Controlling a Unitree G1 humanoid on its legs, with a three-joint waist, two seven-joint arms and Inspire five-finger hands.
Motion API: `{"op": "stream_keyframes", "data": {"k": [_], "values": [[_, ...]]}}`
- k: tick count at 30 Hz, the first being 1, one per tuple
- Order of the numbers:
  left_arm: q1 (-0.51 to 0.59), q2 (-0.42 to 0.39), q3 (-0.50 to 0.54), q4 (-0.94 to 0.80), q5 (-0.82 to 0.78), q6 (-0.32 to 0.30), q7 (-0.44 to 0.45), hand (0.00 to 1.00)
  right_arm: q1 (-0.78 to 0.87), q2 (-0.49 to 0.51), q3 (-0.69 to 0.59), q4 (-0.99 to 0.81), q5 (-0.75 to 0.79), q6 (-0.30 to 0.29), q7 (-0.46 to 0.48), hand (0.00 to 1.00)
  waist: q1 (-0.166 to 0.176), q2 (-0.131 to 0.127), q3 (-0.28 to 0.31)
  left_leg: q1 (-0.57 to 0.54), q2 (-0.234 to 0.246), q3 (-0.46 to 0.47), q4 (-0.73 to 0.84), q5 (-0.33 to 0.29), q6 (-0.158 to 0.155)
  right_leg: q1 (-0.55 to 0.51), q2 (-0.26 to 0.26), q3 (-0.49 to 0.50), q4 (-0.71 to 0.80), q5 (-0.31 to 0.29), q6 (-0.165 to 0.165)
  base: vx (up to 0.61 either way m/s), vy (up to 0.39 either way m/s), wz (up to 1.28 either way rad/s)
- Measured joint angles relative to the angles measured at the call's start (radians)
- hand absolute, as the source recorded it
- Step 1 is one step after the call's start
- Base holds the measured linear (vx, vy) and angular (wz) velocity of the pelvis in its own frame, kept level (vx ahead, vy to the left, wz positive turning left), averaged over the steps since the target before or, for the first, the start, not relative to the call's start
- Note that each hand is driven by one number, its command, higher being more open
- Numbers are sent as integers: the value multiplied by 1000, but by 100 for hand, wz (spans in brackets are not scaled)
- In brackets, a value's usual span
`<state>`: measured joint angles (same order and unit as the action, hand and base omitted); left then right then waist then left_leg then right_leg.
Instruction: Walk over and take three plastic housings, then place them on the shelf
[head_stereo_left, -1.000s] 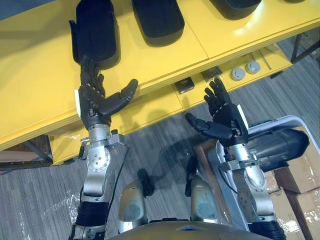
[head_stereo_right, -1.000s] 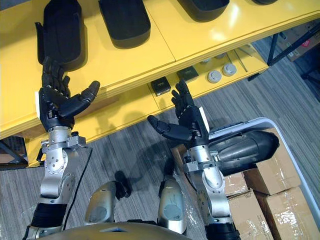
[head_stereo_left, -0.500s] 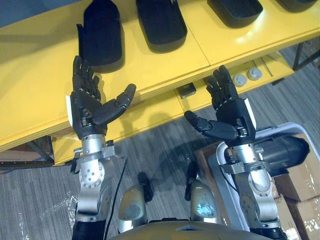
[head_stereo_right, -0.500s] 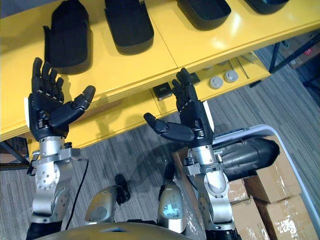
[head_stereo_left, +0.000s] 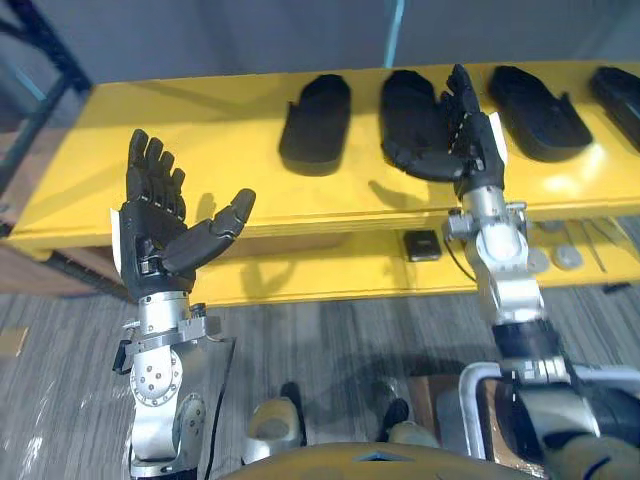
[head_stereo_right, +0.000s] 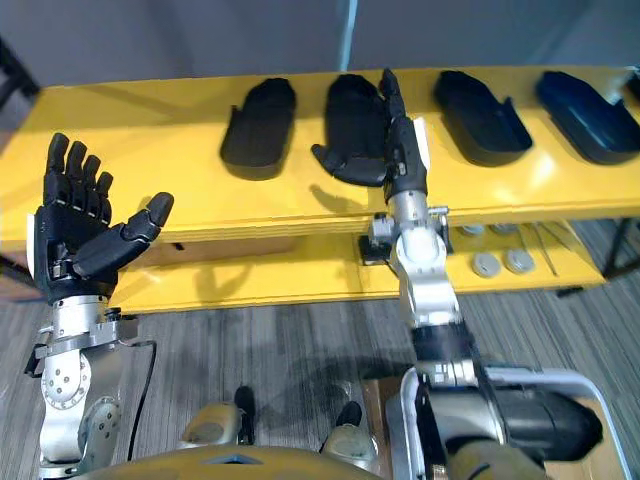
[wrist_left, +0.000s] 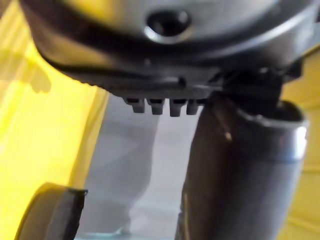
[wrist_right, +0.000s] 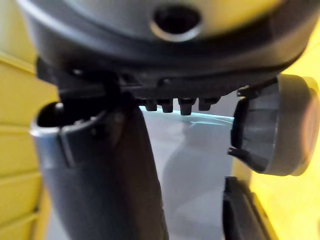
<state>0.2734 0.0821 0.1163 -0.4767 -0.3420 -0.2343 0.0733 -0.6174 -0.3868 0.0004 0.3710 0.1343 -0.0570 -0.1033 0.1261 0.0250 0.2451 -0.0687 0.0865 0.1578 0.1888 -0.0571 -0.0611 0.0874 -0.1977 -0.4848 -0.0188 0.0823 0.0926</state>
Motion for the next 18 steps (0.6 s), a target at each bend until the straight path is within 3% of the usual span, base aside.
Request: {"op": "stream_keyframes", "data": {"k": [7, 10, 12, 18], "values": [[31, -4, -6, 46, -51, 1, -16, 100, -272, -90, 0, 326, 12, 23, -38, 100, 48, 27, 11, -73, -15, -35, 19, 20, 11, -53, -19, -32, 29, -2, -1, -36, 32, 19], [33, -9, -48, 60, -88, -1, -9, 100, -351, -133, 0, 374, 32, 12, -51, 100, 53, 65, 35, -86, -27, -44, -5, 45, 19, -91, -48, -37, 82, -22, 6, -43, 53, 12], [32, -16, -57, 60, -90, -4, -4, 100, -367, -137, 1, 379, 38, 1, -59, 100, 57, 74, 41, -85, -39, -46, -36, 65, 21, -119, -67, -37, 123, -39, 9, -27, 34, 9], [36, -46, -62, 60, -99, -4, 54, 100, -432, -137, 53, 381, 39, 0, -36, 100, 56, 80, 60, -76, -55, -56, -80, 98, 16, -180, -122, -34, 259, -113, 13, -7, -5, 8]]}}
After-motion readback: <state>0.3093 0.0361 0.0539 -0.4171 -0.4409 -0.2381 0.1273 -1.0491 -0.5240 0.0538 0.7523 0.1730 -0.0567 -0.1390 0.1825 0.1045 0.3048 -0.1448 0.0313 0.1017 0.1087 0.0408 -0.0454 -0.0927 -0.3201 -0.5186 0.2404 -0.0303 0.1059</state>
